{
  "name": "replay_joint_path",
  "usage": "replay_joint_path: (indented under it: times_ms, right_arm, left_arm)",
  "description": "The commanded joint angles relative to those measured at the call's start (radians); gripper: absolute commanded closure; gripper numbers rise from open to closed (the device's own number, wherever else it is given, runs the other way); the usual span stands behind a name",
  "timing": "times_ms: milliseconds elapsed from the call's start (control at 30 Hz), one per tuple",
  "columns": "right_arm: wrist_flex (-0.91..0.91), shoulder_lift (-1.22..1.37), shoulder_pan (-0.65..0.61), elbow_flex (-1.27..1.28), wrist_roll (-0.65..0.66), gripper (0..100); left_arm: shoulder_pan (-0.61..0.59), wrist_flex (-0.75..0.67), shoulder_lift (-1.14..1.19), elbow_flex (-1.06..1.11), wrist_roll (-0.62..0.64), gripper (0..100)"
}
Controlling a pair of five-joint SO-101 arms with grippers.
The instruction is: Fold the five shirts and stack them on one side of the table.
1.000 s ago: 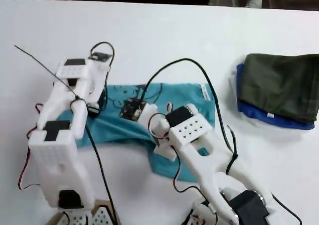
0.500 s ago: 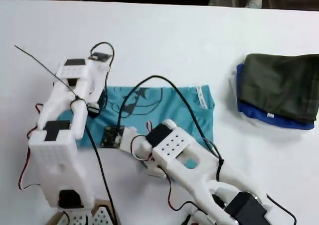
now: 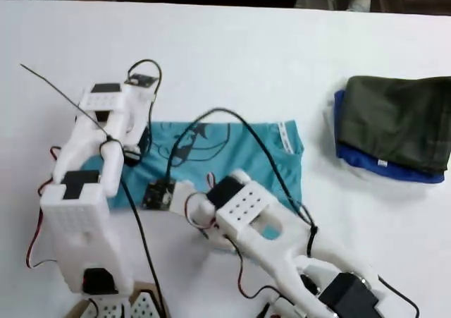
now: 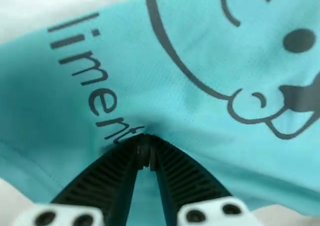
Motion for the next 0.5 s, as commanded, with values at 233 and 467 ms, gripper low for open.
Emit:
replay_joint_path:
  times_ms: [233, 467]
  right_arm:
    - [-0.222, 0.11, 0.585, -0.236, -0.006, 97.6]
    - [-0.389, 0.463, 0.674, -0.373, -0.006, 97.6]
  left_arm:
    - [-0.012, -0.038, 0.018, -0.033, 0.002, 97]
    - [-0.012, -0.038, 0.018, -0.033, 0.002, 97]
